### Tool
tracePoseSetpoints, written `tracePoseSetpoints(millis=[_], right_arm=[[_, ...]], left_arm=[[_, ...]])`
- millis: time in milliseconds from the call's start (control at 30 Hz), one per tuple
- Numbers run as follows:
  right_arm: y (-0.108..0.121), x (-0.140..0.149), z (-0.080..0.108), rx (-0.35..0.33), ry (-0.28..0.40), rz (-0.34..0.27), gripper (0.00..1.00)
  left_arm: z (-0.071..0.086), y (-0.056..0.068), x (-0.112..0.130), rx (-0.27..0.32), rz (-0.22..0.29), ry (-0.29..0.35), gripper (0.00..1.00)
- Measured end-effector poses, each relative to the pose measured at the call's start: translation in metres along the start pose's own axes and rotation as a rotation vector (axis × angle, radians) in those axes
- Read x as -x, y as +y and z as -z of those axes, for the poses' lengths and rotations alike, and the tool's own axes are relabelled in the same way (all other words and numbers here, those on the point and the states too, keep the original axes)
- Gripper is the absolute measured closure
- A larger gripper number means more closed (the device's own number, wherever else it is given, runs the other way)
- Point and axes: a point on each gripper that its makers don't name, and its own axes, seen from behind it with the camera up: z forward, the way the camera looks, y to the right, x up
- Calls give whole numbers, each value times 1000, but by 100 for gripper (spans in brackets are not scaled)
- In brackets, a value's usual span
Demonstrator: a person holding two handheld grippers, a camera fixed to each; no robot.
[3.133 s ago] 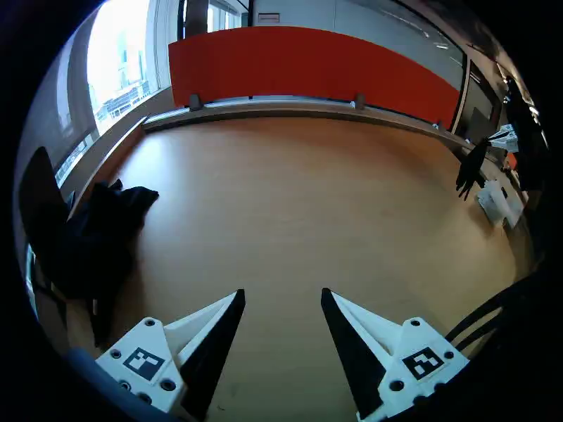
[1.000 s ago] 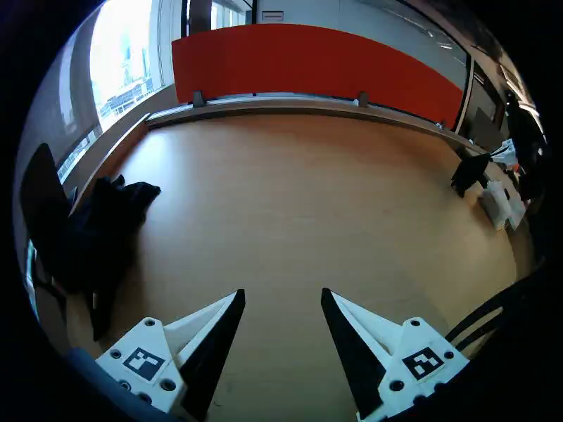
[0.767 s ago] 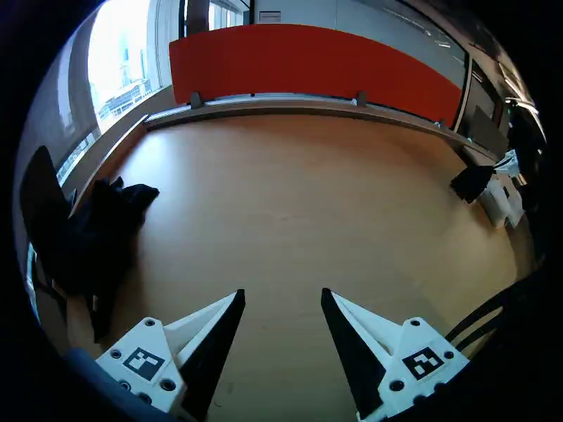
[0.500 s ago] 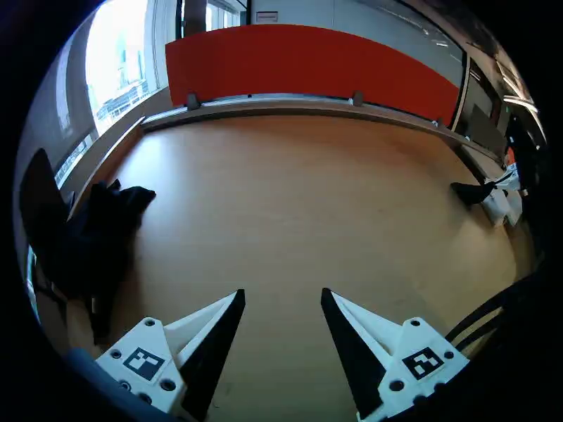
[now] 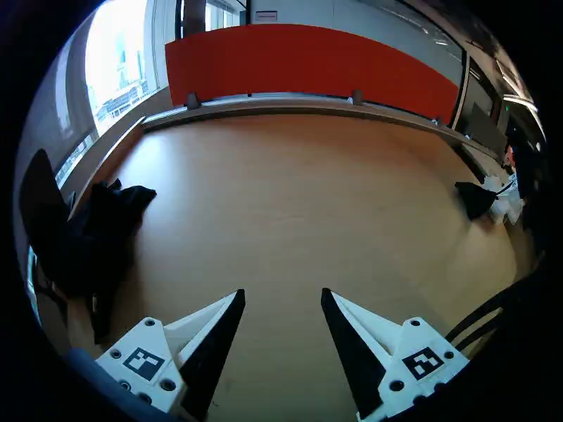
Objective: Fold towel
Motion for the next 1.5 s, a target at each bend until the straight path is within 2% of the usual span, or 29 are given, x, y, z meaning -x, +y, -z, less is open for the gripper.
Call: tracePoseSetpoints(millis=[700,1100,1500], right_arm=[[9,30,-17,21,-73,-59,96],[9,56,-32,28,-137,-107,96],[8,74,-39,36,-179,-144,96]], left_arm=[[2,-2,2,-6,-8,-5,21],[3,-3,6,-12,-8,-15,21],[5,-4,7,-19,-7,-16,21]])
